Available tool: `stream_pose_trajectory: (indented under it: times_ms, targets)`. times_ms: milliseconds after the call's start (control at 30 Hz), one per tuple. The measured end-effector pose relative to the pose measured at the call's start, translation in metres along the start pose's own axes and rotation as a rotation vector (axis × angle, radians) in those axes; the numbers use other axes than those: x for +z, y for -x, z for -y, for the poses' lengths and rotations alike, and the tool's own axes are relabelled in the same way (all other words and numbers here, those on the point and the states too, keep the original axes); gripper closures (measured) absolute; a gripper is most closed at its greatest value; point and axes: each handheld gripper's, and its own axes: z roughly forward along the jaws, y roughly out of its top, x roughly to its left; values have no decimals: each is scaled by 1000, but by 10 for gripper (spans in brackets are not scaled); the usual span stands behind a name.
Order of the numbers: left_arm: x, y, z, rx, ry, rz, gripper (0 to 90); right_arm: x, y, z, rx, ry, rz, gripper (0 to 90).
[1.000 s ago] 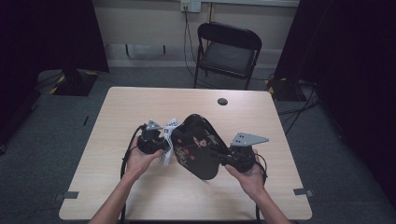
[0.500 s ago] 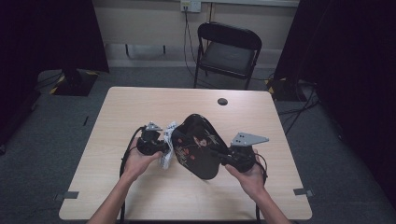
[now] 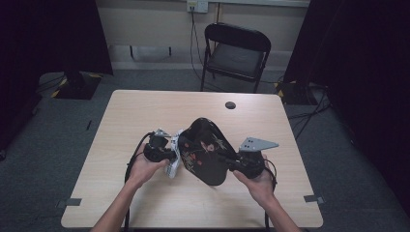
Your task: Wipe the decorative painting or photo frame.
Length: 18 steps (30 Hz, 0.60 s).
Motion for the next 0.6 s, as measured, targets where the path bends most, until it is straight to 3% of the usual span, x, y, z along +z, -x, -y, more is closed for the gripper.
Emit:
stream_pose_trajectory:
  times_ms: [167, 233, 400, 467, 533, 600]
  targets:
    - [-13, -4, -4, -40, 111, -7, 771, 0, 1, 0, -1, -1, 0, 803]
    - [-13, -5, -3, -44, 123, 0, 770, 0, 0, 0, -1, -1, 0, 803]
    - [2, -4, 2, -28, 29, 19, 767, 0, 0, 0, -1, -1, 1, 802]
    - [12, -2, 5, -11, -33, 31, 767, 0, 0, 0, -2, -1, 0, 802]
    - [18, -1, 7, 6, -50, 34, 767, 0, 0, 0, -2, 1, 0, 802]
    - [18, -1, 6, -5, -34, 25, 767, 0, 0, 0, -2, 1, 1, 802]
